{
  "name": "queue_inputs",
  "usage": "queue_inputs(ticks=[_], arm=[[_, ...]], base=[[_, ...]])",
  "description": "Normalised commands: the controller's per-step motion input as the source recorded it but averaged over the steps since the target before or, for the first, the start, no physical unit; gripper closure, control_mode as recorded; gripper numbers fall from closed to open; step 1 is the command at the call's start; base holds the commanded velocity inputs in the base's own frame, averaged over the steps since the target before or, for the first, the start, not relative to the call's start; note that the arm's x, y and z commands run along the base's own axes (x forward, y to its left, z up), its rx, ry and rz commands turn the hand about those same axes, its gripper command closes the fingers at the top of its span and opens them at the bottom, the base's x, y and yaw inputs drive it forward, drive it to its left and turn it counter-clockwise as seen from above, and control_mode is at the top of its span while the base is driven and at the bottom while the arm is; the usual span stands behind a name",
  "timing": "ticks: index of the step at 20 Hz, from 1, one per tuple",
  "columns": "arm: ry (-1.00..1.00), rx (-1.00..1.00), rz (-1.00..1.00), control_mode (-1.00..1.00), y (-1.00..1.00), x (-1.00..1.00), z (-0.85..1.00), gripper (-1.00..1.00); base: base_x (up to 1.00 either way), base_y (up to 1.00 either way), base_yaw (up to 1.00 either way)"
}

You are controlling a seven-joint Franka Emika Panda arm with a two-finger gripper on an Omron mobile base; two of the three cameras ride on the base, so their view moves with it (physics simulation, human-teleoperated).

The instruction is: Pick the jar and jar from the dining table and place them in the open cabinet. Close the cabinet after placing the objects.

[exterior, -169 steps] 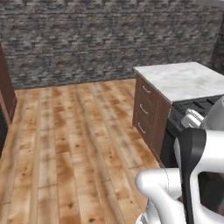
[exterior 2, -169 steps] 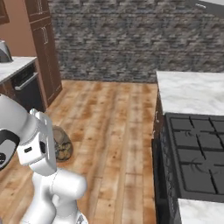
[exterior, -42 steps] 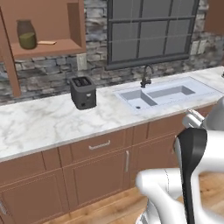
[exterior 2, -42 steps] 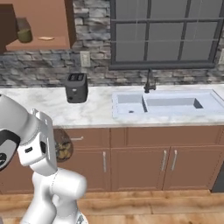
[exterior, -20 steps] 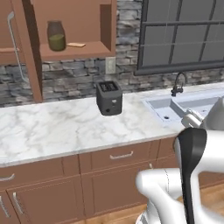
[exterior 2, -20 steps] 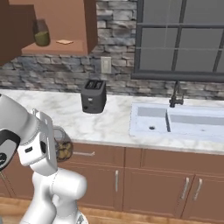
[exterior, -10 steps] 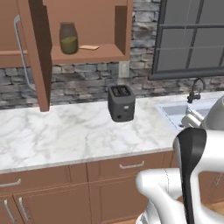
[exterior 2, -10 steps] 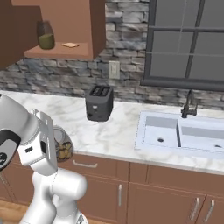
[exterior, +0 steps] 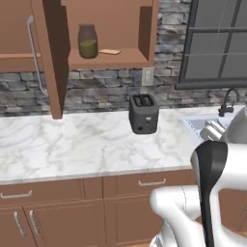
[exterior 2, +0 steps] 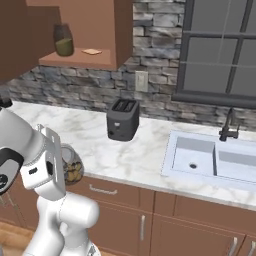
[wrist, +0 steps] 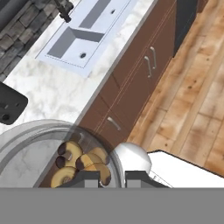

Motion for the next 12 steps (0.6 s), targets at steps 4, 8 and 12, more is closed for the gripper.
queue_inputs(ticks=[4, 8, 12], arm=[[0.00, 0.00, 0.00, 1.00, 0.00, 0.00, 0.00, 1.00], [0.00, 0.00, 0.00, 1.00, 0.00, 0.00, 0.00, 1.00], [0.00, 0.00, 0.00, 1.00, 0.00, 0.00, 0.00, 1.00]], base=[[0.33, 0.05, 0.17], [0.30, 0.07, 0.14], [0.21, 0.12, 0.11]])
